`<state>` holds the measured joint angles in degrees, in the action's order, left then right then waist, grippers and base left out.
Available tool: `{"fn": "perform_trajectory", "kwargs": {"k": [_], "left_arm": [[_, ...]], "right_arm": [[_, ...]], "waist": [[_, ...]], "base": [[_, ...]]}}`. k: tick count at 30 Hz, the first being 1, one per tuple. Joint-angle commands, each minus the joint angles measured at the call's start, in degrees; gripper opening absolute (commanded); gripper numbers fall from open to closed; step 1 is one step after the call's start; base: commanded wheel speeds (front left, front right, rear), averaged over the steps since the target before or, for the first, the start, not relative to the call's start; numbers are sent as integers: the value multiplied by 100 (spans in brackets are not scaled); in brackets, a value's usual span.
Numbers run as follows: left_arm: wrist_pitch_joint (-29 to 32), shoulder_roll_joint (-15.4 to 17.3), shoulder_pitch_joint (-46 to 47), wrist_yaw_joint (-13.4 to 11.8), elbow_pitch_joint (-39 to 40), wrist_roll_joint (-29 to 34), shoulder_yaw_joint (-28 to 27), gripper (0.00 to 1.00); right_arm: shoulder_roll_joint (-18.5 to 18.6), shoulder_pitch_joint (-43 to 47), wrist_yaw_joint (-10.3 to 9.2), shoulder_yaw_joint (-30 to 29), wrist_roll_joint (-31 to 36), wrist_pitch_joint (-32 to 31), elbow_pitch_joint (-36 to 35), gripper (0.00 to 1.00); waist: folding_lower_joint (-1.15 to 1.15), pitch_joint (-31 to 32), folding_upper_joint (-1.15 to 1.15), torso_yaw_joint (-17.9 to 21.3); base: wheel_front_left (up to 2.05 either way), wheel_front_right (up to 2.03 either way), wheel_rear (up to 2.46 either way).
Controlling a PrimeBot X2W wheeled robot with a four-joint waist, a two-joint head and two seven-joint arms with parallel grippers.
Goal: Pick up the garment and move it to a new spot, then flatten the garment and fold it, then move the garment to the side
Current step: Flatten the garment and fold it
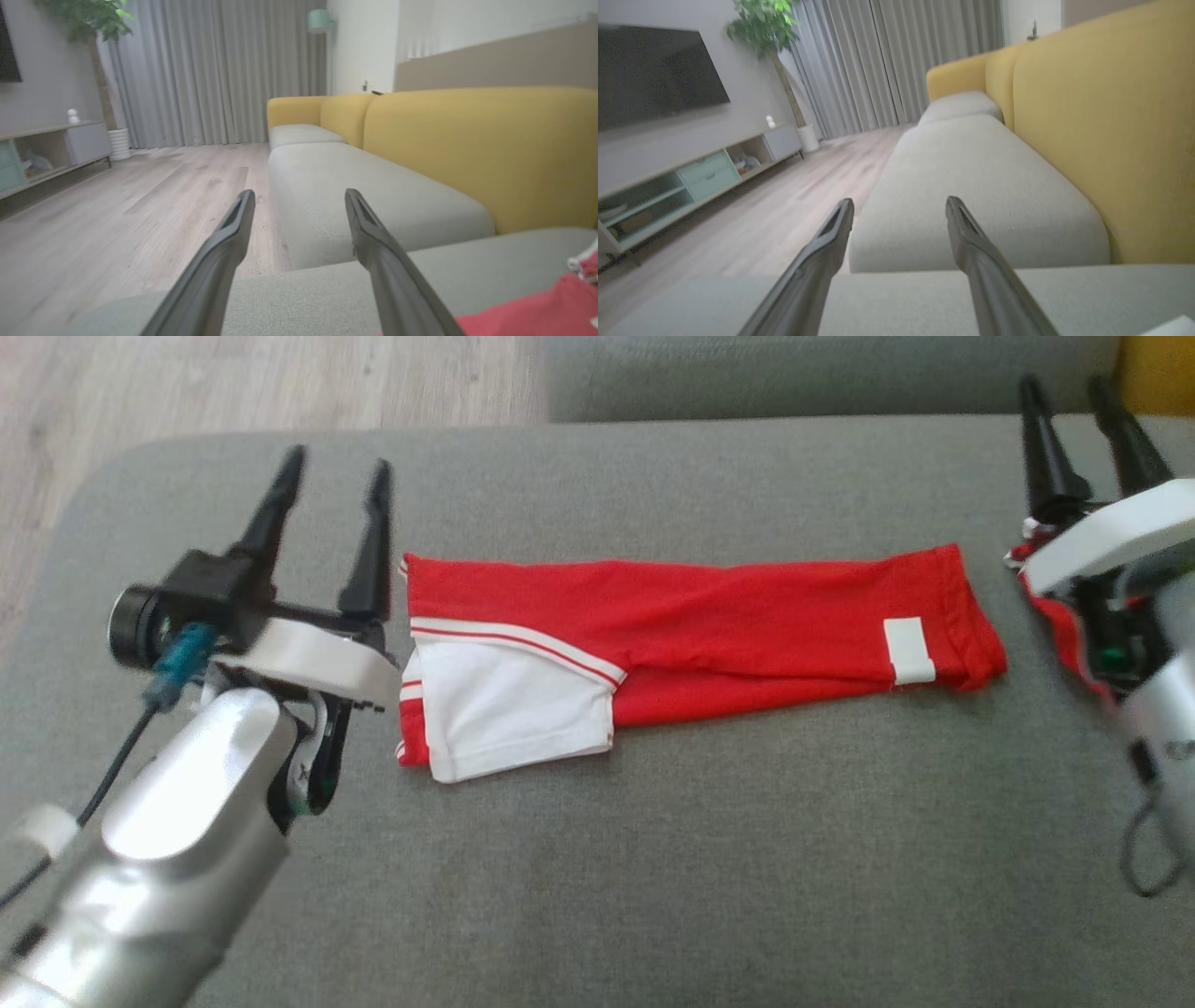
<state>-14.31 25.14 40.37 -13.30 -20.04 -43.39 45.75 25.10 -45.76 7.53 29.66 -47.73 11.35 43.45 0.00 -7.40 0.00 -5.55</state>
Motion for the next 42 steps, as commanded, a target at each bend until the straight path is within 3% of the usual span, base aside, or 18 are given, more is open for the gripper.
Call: {"fn": "perform_trajectory", "kwargs": {"k": [1,6,12,15,22,28,34,38,42], "left_arm": [[-48,133,18,-69,121,-37,-364,100],[-66,-397,-858,-317,741,538,-1639,100],[-68,-1045,-2063,-41,875,1408,-2408,100],[-68,-1328,-2500,157,830,1739,-2700,100],[-68,-1783,-2807,672,720,2363,-3234,100],[-68,-1992,-2538,1025,616,2723,-3419,100],[-68,-2116,-2360,1214,536,2881,-3511,100],[-69,-2180,-2212,1364,437,2986,-3538,100],[-69,-2204,-2133,1426,390,3026,-3598,100]], "right_arm": [[-74,-10,-4,-49,97,122,-126,100],[-783,424,-4,-959,1066,357,-414,100],[-1863,1992,-4,-2339,2771,362,-1582,100],[-2137,2692,-4,-2727,3157,363,-1980,100],[-2219,3203,-4,-2780,3349,364,-2283,100],[-2221,2763,-4,-3011,3770,283,-1783,100],[-2221,2162,-4,-3680,4184,-56,-1101,100],[-2221,1698,-4,-4617,4990,-322,-415,100],[-2222,1472,-4,-5073,5549,-457,64,100]], "waist": [[0,92,0,25],[0,187,0,45],[0,261,0,-7],[0,277,0,-21],[0,130,0,-65],[0,-219,0,-155],[0,-545,0,-240],[0,-773,0,-351],[0,-849,0,-412]], "base": [[0,0,0],[0,0,0],[0,0,0],[0,0,0],[0,0,0],[0,0,0],[0,0,0],[0,0,0],[0,0,0]]}}
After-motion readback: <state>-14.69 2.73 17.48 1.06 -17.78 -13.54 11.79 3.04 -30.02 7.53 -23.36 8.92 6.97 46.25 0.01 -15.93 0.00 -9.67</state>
